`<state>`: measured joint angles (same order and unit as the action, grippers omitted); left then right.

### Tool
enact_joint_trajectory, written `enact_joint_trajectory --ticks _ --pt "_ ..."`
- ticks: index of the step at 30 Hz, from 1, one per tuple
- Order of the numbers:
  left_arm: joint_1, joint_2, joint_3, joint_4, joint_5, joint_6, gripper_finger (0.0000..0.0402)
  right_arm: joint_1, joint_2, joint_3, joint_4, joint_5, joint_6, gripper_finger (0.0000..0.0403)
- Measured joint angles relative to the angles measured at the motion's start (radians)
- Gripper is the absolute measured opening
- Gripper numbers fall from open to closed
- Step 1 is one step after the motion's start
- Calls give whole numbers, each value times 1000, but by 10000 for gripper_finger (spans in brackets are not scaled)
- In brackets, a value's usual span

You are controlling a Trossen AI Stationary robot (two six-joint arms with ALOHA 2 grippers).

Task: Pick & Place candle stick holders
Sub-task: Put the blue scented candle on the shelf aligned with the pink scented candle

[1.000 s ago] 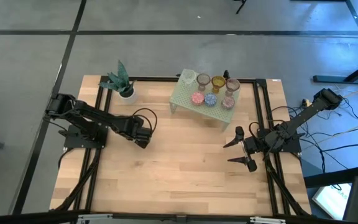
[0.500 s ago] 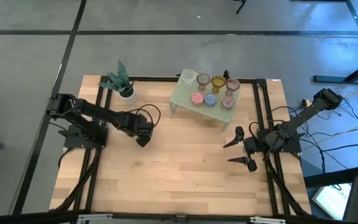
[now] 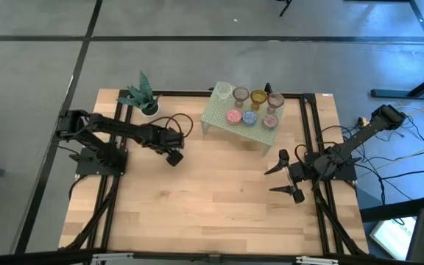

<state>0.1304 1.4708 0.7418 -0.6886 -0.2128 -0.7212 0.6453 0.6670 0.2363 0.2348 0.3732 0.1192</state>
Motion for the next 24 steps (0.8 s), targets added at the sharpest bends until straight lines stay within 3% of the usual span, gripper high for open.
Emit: enact_joint_trajectory --ticks 11,24 --pt "36 4 0 5 69 5 341 0 0 0 0 0 7 283" --pt "35 38 4 14 102 -34 299 0 0 0 0 0 25 283"
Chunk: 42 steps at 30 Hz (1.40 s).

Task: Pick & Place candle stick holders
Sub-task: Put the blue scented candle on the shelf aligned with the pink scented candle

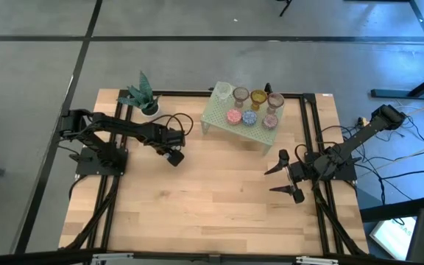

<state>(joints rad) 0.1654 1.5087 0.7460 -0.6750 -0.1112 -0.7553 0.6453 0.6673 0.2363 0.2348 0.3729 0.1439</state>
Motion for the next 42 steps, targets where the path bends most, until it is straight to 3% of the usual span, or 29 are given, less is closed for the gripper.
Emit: enact_joint_trajectory --ticks 10,15,30,42 --pt "-8 9 33 1 -8 4 299 0 0 0 0 0 6 283" --pt "-21 7 117 10 -44 -2 299 0 0 0 0 0 5 283" --pt "-19 5 427 35 -159 181 303 0 0 0 0 0 5 283" --pt "100 75 460 321 -152 237 303 0 0 0 1 0 -27 283"
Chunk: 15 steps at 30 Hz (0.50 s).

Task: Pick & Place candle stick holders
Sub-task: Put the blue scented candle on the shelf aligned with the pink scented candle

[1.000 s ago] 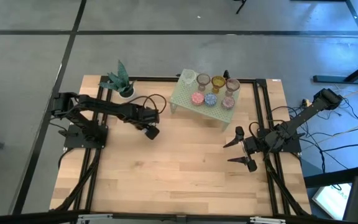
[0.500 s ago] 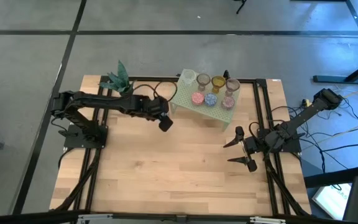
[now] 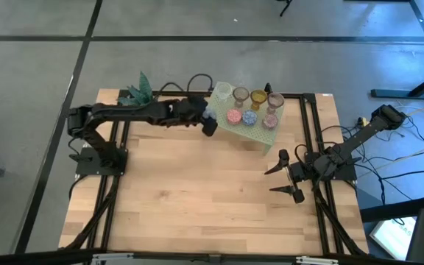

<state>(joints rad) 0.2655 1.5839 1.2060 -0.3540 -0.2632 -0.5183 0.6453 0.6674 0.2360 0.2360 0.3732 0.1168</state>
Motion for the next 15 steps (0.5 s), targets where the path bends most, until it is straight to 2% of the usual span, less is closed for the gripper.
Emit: enact_joint_trajectory --ticks 8,15 --pt "46 89 2 117 1 60 304 0 0 0 1 0 -1 283" --pt "47 93 2 126 1 106 304 0 0 0 0 0 10 283"
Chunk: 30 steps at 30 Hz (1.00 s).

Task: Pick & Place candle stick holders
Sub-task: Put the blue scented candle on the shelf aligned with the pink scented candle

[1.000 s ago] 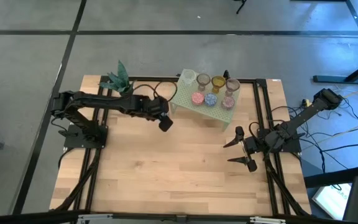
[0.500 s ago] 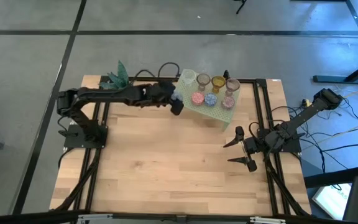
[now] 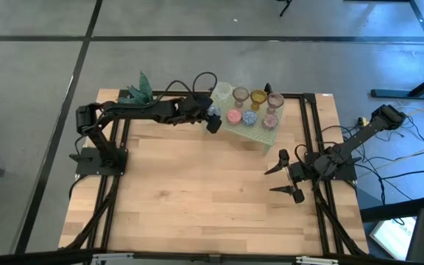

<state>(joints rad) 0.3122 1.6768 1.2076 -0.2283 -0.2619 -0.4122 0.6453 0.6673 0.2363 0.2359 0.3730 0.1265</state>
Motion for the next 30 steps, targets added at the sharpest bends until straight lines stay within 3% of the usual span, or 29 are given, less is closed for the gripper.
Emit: enact_joint_trajectory --ticks 8,19,30 --pt "-3 2 -2 31 -5 117 313 0 0 0 0 0 6 283" --pt "-3 2 -3 50 -5 78 316 0 0 0 0 0 55 283" --pt "5 2 -3 50 -14 187 324 0 0 0 0 0 53 283"
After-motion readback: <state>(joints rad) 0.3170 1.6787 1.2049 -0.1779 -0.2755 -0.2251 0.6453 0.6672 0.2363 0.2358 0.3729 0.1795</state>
